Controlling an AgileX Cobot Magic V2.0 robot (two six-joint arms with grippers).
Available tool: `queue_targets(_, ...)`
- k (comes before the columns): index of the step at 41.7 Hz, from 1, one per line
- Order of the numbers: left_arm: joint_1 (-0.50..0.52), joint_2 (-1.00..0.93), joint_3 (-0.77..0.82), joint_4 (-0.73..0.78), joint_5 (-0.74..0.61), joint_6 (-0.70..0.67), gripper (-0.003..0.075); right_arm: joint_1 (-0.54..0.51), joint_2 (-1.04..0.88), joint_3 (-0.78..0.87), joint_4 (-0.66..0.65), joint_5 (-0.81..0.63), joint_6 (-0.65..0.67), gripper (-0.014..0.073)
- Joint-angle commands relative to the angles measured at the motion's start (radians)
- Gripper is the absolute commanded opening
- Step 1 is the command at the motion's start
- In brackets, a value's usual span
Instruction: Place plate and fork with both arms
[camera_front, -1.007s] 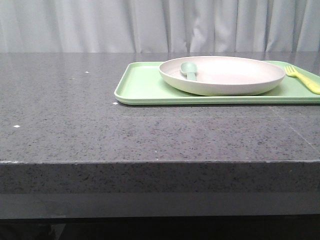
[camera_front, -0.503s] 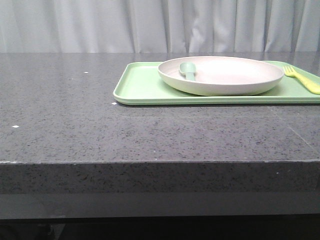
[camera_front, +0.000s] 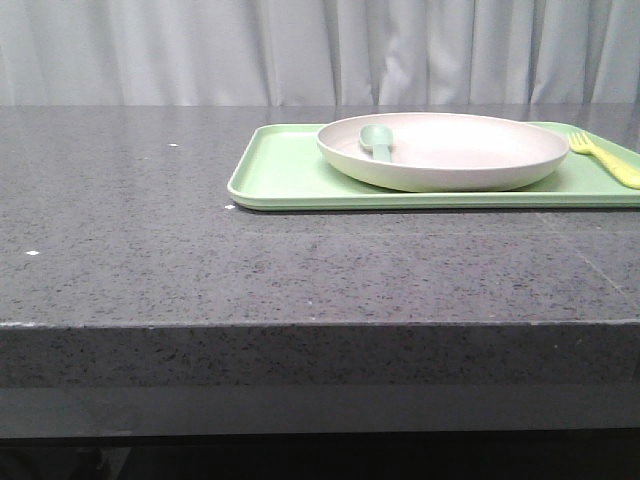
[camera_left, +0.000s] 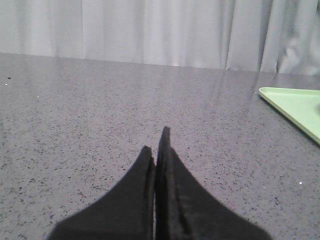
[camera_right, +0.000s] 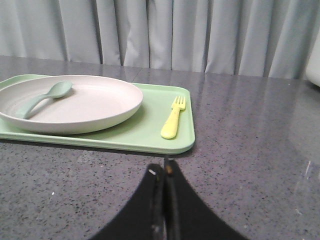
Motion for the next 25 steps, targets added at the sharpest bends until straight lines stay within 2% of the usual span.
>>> queue_targets(1, -0.006, -0.020, 0.003, -0.008, -0.081, -0.001, -0.0018, -0.005, -0.018, -0.003, -0.005, -0.091, -0.003, -0.0068)
queue_targets(25, -0.006, -0.020, 0.003, -0.008, -0.081, -0.001, -0.0018, -0.042, -0.018, -0.003, -0.005, -0.091, -0.003, -0.0068)
